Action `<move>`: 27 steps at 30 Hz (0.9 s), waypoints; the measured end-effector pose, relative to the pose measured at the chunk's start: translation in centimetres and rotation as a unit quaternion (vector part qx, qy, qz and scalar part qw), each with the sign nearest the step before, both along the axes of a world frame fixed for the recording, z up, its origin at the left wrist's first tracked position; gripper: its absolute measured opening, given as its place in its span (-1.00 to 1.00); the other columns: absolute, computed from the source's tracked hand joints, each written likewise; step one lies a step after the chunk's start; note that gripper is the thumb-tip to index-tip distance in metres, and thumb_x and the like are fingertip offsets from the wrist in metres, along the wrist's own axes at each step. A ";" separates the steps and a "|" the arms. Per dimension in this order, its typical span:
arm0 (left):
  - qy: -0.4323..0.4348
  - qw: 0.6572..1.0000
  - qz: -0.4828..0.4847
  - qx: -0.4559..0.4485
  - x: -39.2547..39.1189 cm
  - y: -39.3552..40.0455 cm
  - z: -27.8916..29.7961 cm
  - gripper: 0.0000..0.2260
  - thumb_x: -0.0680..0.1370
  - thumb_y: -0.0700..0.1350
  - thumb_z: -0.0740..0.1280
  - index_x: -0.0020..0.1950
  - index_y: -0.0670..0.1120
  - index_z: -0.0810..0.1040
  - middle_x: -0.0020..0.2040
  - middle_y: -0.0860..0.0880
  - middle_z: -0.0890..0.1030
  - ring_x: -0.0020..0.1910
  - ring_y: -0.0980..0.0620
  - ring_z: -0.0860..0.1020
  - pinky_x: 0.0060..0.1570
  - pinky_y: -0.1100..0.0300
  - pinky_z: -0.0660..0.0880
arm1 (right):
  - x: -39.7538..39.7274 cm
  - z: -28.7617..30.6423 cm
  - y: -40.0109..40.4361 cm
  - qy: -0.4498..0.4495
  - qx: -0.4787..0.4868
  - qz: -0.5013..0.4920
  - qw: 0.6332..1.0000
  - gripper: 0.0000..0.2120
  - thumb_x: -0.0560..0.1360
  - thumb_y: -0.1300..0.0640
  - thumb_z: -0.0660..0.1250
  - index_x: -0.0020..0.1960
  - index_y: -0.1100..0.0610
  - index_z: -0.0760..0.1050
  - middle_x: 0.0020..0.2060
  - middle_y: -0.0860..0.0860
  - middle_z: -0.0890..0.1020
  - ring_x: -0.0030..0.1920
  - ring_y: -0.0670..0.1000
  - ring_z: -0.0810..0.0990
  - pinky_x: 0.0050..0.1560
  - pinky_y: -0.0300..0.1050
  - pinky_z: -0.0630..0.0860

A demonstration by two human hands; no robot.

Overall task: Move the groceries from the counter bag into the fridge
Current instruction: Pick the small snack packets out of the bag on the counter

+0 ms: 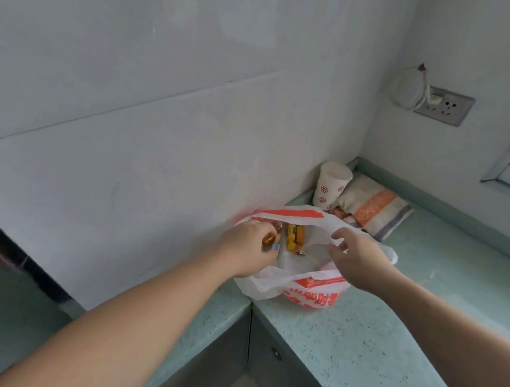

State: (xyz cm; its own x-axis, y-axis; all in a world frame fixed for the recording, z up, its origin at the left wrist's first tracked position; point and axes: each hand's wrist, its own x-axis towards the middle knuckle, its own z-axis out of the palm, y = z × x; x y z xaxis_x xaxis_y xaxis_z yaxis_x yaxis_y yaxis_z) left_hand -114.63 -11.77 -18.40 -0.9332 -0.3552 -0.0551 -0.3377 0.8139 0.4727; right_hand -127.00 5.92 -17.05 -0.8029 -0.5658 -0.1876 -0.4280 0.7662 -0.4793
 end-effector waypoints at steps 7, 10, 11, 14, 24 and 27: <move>-0.078 0.996 0.007 -0.030 -5.1 -3.0 -4.6 -0.41 0.53 0.05 0.29 0.52 0.11 0.16 0.49 0.01 0.31 0.42 -0.06 0.35 0.32 0.02 0.39 | -5.1 -6.5 -4.6 -0.054 0.018 0.029 0.998 -0.68 0.59 0.14 0.08 0.26 0.04 0.48 -0.03 0.05 0.61 -0.15 0.03 0.61 -0.09 -0.02 0.61; -0.072 0.997 0.000 -0.032 -6.8 -4.1 -5.6 -0.45 0.51 0.05 0.30 0.46 0.17 0.20 0.44 0.02 0.38 0.35 -0.04 0.43 0.25 -0.02 0.47 | -7.4 -8.2 -6.3 -0.070 0.027 0.051 0.996 -0.62 0.55 0.19 0.08 0.29 -0.02 0.46 0.08 0.03 0.60 -0.02 0.04 0.59 -0.01 -0.07 0.57; -0.063 0.998 0.003 -0.029 -7.4 -4.3 -5.9 -0.51 0.50 0.03 0.30 0.41 0.14 0.25 0.39 0.01 0.42 0.30 -0.04 0.46 0.21 -0.03 0.49 | -8.2 -8.5 -6.8 -0.084 0.026 0.055 0.995 -0.57 0.52 0.22 0.09 0.33 -0.03 0.44 0.13 0.02 0.58 0.03 0.04 0.56 0.00 -0.13 0.53; -0.067 0.997 0.007 -0.026 -9.6 -4.7 -7.1 -0.71 0.52 -0.02 0.31 0.22 0.08 0.40 0.25 0.03 0.49 0.16 -0.01 0.50 0.12 0.01 0.51 | -10.3 -9.1 -8.1 -0.109 0.018 0.061 0.992 -0.50 0.48 0.31 0.11 0.37 0.00 0.41 0.17 0.03 0.54 0.12 0.05 0.51 0.05 -0.15 0.47; -0.095 0.995 -0.005 -0.016 -15.5 -4.9 -11.6 -0.65 0.58 -0.03 0.22 0.38 0.04 0.41 0.29 -0.08 0.52 0.22 -0.13 0.49 0.19 0.04 0.45 | -12.8 -12.0 -10.9 -0.066 0.070 0.095 0.991 -0.70 0.63 0.19 0.09 0.28 0.26 0.45 0.11 0.14 0.57 0.13 0.11 0.53 0.15 -0.14 0.39; -0.117 0.993 0.007 -0.032 -16.8 -4.7 -12.4 -0.63 0.62 -0.05 0.16 0.45 0.02 0.34 0.33 -0.11 0.48 0.24 -0.13 0.47 0.15 0.09 0.40 | -12.7 -12.8 -11.3 -0.057 0.048 0.097 0.993 -0.71 0.60 0.16 0.15 0.26 0.22 0.47 -0.05 0.07 0.58 0.00 0.08 0.53 0.01 -0.12 0.41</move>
